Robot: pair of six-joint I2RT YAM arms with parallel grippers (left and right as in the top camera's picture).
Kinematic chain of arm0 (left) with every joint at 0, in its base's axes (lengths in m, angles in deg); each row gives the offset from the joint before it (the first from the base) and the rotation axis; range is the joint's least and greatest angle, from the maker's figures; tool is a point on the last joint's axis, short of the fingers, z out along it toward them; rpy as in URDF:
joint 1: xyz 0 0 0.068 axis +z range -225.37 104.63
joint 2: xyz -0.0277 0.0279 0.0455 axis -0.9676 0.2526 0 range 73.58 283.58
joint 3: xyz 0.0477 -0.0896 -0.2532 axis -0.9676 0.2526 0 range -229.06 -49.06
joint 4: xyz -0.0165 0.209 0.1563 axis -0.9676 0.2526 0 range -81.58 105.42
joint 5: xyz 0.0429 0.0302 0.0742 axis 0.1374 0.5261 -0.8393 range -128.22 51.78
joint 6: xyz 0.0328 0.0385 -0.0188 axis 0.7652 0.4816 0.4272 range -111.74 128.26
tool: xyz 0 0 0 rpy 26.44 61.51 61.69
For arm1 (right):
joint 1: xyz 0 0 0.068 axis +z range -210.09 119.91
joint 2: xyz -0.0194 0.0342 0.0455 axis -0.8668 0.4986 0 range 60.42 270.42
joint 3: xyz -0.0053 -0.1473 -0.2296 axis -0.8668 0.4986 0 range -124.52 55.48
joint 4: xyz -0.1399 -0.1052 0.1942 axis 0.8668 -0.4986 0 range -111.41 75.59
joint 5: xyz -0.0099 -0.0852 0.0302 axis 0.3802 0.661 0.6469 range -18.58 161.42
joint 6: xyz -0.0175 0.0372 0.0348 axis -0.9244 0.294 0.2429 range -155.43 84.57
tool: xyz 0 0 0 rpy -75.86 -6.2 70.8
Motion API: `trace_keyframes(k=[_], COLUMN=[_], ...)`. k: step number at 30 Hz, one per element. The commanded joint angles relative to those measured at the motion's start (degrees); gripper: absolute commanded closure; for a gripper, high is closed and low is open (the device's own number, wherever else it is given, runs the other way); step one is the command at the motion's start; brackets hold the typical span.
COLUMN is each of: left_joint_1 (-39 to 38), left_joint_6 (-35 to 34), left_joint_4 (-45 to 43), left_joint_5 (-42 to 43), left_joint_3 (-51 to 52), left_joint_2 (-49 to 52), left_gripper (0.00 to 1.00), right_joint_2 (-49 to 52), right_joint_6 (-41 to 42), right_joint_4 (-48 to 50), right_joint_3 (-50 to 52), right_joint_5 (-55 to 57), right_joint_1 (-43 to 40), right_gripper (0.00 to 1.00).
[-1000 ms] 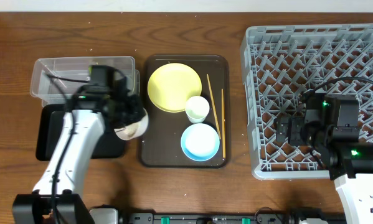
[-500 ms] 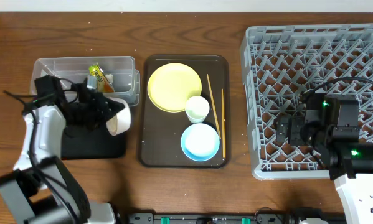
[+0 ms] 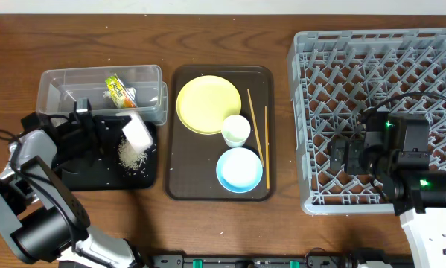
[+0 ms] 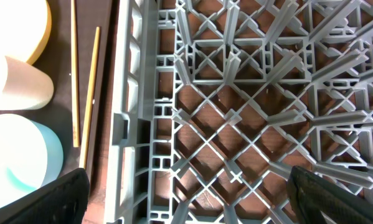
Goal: Sort waste into correct bins and load items into the dishwasher rack
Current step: 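Tip the rice bowl over the black tray to dump the rice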
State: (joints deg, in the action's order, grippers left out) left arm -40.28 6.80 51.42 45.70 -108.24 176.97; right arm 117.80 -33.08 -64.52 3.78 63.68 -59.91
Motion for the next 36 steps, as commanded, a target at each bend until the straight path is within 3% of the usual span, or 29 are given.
trace_keyframes(k=[1,13,18,20,22,24,28,30,31,33,36], left_joint_1=[2.0,5.8,6.0,6.0,6.0,6.0,6.1,6.1,6.1,6.0,6.2], left_joint_6=[0.1,0.2,-2.7,-4.9,-5.7,1.4,2.2,-1.9,-3.5,1.1,1.5], left_joint_4=[0.2,1.7,0.9,0.4,0.2,-0.7,-1.1,-0.9,-0.5,-0.1,-1.7], left_joint_5=[6.2,5.1,-8.3,-10.0,-6.4,5.6,1.1,-4.1,-2.5,6.2,3.2], left_joint_3=[-0.2,-0.2,-0.2,-0.2,-0.2,-0.2,-0.3,-0.3,-0.3,-0.4,-0.5], left_joint_2=[0.1,0.1,0.1,0.1,0.1,0.1,0.0,0.0,0.0,-0.1,-0.2], left_gripper=[0.94,0.94,0.94,0.94,0.94,0.94,0.94,0.94,0.94,0.94,0.94], right_joint_2=[0.0,0.0,0.0,0.0,0.0,0.0,0.0,0.0,0.0,0.0,0.0], right_joint_6=[0.4,0.4,0.4,0.4,0.4,0.4,0.4,0.4,0.4,0.4,0.4], right_joint_4=[-0.1,-0.3,-0.3,-0.3,-0.3,-0.3,-0.3,-0.3,-0.3,-0.3,-0.3], right_joint_3=[-1.1,-1.1,-1.1,-1.1,-1.1,-1.1,-1.1,-1.1,-1.1,-1.1,-1.1], right_joint_5=[-0.2,-0.2,-0.2,-0.2,-0.2,-0.2,-0.2,-0.2,-0.2,-0.2,-0.2], right_joint_1=[0.6,0.6,0.6,0.6,0.6,0.6,0.6,0.6,0.6,0.6,0.6], right_gripper=[0.01,0.01,0.01,0.01,0.01,0.01,0.01,0.01,0.01,0.01,0.01])
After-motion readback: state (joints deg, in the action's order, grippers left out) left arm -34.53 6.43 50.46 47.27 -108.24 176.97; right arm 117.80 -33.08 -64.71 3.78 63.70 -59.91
